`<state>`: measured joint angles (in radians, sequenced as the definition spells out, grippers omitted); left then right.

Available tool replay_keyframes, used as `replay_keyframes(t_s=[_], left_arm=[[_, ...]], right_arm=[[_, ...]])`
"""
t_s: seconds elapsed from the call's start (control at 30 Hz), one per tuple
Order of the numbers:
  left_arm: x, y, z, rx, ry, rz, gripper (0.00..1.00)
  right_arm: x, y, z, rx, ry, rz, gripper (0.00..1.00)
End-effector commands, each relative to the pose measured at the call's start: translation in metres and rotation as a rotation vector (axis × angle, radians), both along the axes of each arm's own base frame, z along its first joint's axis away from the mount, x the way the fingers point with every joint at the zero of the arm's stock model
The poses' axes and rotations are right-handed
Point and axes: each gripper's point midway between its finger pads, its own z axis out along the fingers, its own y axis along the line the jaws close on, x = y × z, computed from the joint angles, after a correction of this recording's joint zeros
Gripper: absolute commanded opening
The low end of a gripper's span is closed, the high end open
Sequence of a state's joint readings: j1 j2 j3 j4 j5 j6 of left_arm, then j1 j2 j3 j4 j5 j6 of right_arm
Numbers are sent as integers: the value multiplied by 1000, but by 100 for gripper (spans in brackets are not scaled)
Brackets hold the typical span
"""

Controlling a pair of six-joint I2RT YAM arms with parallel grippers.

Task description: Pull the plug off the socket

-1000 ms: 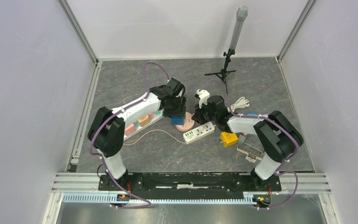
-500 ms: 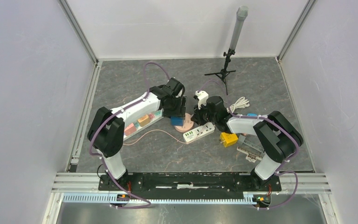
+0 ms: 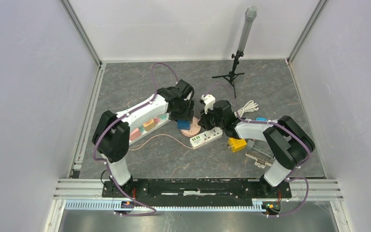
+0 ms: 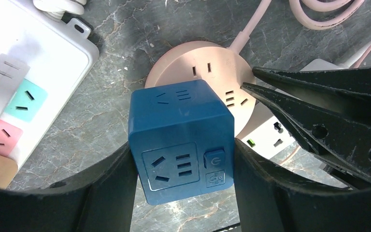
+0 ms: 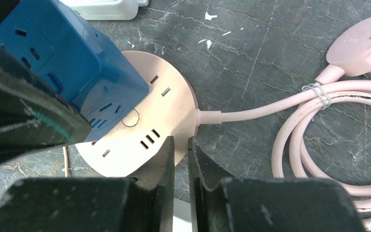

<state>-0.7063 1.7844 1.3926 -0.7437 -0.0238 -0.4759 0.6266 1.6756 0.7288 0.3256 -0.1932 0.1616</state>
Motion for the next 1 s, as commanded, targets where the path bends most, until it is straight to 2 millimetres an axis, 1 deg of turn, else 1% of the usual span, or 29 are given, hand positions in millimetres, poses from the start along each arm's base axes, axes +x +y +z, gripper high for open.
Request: replay_keyframes(t_s=[0.0,0.13,0.27,0.37,0.47,0.57,0.67,0.73,0.87,0.97], left_arm=[[-15,-39,72,-338,16,-173,32],[-10,-36,62,-338,14,-126,31],[-6,-47,47,-272,-33,-26,30],[-10,-60,37,-222,-79,50,29],[-13,-68,25,-186,-83,83,29],[-14,-68,17,-173,-66,86,29],[-12,-60,29,-168,-88,63,29],[-13,-55,39,-200,-77,25,29],[-23,-49,62,-328,-7,-81,29],[-27,-45,73,-390,19,-114,29]], right_arm=[[-65,-69,-94,-340,263,-17,17],[-64,-68,-92,-335,262,-22,17],[-61,-66,-94,-332,276,-37,17],[-61,-66,-96,-336,284,-46,16],[-63,-67,-98,-341,292,-48,16],[-63,-67,-98,-341,294,-47,16],[-63,-67,-98,-343,292,-43,16],[-63,-67,-99,-342,293,-40,16],[-65,-67,-101,-347,295,-30,16],[-67,-69,-103,-352,296,-24,15]])
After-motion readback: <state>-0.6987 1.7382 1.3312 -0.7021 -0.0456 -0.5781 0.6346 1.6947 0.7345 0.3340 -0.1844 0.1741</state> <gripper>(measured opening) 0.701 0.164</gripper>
